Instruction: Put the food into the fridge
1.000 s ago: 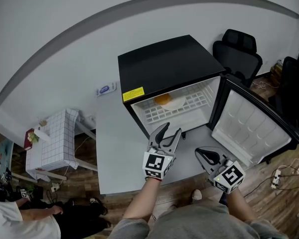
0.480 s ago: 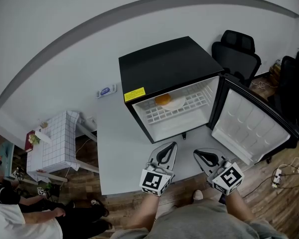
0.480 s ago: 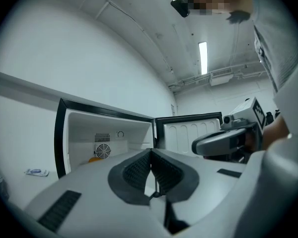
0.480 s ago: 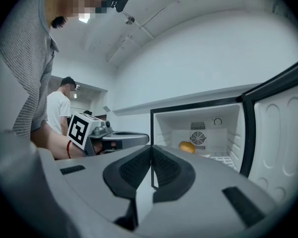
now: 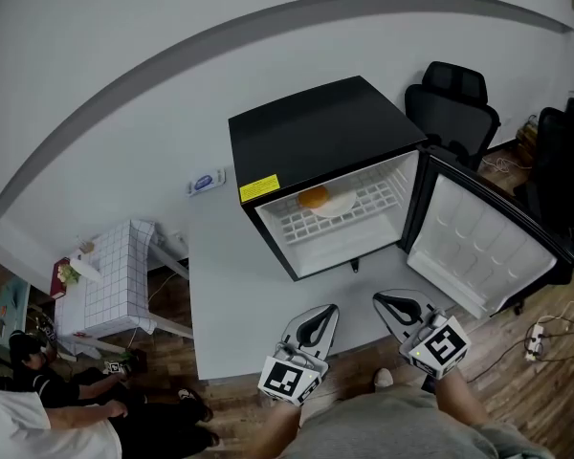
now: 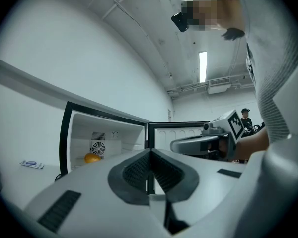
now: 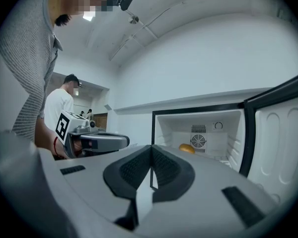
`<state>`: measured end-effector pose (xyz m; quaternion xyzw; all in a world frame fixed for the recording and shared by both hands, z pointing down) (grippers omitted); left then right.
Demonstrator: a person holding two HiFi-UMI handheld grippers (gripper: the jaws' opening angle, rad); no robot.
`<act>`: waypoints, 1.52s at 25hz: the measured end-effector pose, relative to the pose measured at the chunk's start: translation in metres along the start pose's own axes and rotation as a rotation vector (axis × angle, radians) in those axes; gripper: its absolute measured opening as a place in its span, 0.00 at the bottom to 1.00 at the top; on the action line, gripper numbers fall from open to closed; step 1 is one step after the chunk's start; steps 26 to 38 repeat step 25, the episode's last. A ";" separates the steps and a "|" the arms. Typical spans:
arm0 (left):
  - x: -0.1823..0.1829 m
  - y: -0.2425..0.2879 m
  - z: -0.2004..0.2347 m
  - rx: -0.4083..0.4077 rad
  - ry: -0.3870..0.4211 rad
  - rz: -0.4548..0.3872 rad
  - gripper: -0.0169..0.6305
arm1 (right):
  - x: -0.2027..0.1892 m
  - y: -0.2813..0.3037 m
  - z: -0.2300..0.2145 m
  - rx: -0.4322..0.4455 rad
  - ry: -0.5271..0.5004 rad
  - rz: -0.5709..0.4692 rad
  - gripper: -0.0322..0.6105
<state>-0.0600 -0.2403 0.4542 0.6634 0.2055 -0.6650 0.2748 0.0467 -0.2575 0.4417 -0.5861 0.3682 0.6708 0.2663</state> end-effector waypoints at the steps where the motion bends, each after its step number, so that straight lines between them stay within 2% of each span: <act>1: 0.003 0.001 0.001 0.000 0.004 -0.008 0.04 | 0.001 0.000 0.002 0.009 -0.015 0.004 0.07; 14: 0.018 0.004 0.001 -0.021 0.019 -0.039 0.04 | 0.012 -0.001 0.005 0.026 -0.031 -0.016 0.07; 19: 0.015 0.005 0.002 -0.020 0.022 -0.022 0.04 | 0.012 -0.003 -0.001 0.003 -0.017 -0.021 0.07; 38: 0.014 0.006 0.001 -0.020 0.022 -0.022 0.04 | 0.017 -0.003 0.002 0.022 -0.025 -0.038 0.07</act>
Point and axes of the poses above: the fingertips, and each gripper's own axes: y forward along the fingers, z to its left, x out of its top, the point moved 2 cm from there along -y, backward along the fingers, and after that the axes turned 8 degrees about z, right-handed, at the moved point
